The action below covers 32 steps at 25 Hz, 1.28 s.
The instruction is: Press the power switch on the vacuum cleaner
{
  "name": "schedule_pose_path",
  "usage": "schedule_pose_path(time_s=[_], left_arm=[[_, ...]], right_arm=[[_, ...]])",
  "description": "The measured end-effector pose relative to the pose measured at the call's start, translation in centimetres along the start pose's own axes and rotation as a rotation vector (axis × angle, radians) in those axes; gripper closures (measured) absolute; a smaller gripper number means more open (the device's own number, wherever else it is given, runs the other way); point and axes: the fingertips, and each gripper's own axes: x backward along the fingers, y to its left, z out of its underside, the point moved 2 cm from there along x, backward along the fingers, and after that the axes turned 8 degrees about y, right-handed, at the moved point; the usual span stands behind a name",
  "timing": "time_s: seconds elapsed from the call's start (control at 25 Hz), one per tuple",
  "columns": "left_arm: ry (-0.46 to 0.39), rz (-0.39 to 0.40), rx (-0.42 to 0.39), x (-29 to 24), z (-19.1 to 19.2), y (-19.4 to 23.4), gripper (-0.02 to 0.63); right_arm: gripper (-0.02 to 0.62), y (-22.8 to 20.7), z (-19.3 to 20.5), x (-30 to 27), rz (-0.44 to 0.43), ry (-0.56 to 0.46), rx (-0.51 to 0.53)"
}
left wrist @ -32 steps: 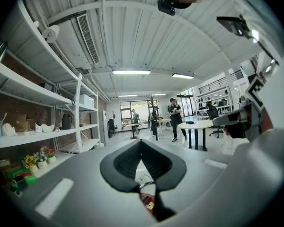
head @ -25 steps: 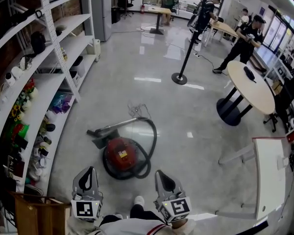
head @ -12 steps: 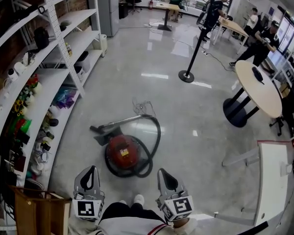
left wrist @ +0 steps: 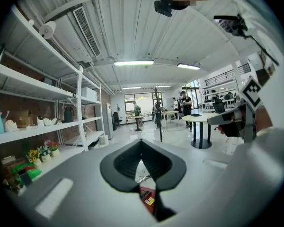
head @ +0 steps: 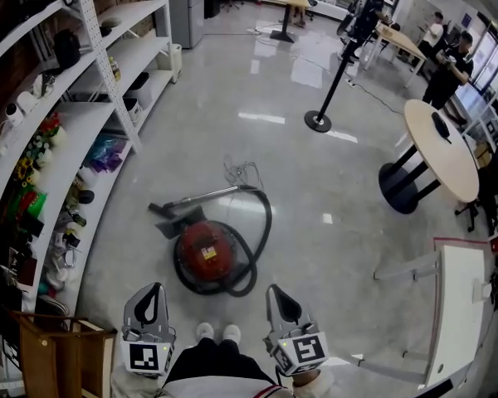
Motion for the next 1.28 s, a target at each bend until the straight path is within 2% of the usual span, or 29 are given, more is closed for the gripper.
schedule_pose_path(time_s=[0.36, 0.6, 0.84, 1.0, 1.28], left_arm=[[0.035, 0.03, 0.015, -2.2, 2.5, 0.7, 0.606], [0.042, 0.041, 0.077, -4.4, 4.6, 0.8, 0.606], [0.066, 0.027, 0.108, -6.1, 6.4, 1.0, 0.606], [0.086, 0.032, 0.114, -7.2, 8.2, 1.0, 0.606], [0.127, 0.03, 0.155, -8.8, 11.7, 0.6, 0.606]], right_arm=[[0.595, 0.1, 1.7, -2.9, -0.001, 0.053, -0.002], [0.595, 0.6, 2.8, -5.9, -0.018, 0.087, 0.015], [0.595, 0.3, 5.2, -8.4, -0.038, 0.149, 0.014], [0.595, 0.3, 6.7, -10.3, -0.05, 0.136, 0.011], [0.595, -0.6, 9.7, -12.4, -0.044, 0.177, 0.006]])
